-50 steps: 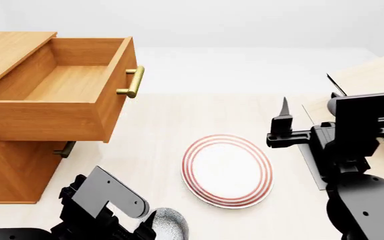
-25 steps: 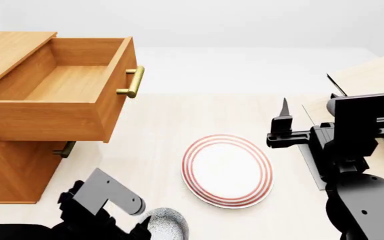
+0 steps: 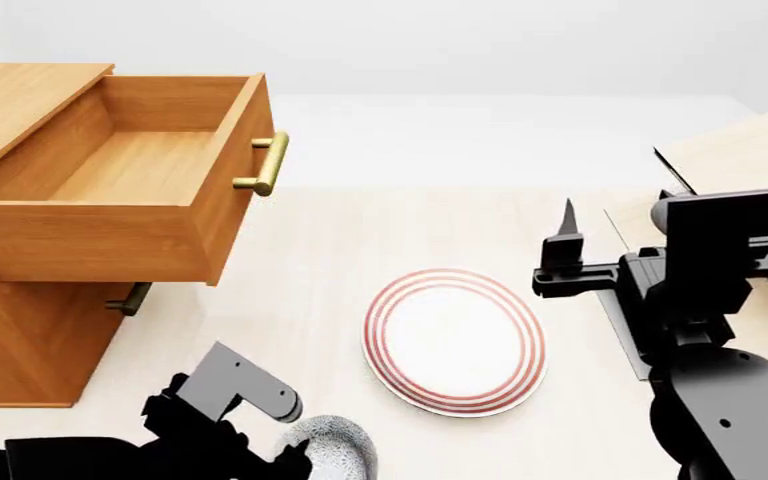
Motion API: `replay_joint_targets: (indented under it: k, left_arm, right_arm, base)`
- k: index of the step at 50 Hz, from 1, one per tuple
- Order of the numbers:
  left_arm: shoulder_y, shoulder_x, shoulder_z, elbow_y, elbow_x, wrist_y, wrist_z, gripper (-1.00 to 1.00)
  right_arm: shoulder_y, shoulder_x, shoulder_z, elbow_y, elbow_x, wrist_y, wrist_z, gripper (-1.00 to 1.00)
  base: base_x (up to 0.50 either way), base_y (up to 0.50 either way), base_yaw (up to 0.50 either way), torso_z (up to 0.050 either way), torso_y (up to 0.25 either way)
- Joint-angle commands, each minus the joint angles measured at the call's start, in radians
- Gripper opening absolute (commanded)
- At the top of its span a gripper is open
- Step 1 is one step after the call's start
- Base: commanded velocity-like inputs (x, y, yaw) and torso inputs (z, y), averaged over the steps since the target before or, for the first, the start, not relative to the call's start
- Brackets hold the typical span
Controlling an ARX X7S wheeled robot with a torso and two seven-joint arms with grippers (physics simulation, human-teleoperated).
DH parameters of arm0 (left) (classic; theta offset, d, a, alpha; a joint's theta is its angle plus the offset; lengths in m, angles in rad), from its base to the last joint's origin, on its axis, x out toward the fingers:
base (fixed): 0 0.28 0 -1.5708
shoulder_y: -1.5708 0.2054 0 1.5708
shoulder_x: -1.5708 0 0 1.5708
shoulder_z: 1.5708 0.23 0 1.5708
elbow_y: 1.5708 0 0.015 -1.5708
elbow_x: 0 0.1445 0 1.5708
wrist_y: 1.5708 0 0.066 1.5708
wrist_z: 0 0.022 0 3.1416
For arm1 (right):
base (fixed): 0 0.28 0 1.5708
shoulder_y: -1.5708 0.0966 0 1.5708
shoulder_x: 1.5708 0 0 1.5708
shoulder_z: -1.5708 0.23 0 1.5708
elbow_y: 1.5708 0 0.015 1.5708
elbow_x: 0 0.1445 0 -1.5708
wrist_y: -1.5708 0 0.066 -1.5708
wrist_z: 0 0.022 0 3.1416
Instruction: Open the top drawer of the cabinet and put the bowl in it.
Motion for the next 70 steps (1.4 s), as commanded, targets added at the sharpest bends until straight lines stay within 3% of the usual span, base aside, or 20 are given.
replay_joint_targets:
  k: [1,70]
  left_arm:
    - [-0.004,0.020,0.045,-0.051,0.047,0.014,0.034,1.00]
    - [-0.008,0.082,0.186,-0.231,0.183,0.098,0.126,1.00]
  right_arm:
    - [-0.004,0.002,-0.001,0.009,0.000,-0.009,0.003,1.00]
    - [-0.015,0.010,-0.013,0.044,0.013,-0.040,0.018,1.00]
  base:
    - [0.00,0.00,0.00,0.000,0.000]
    - [0.00,0.00,0.00,0.000,0.000]
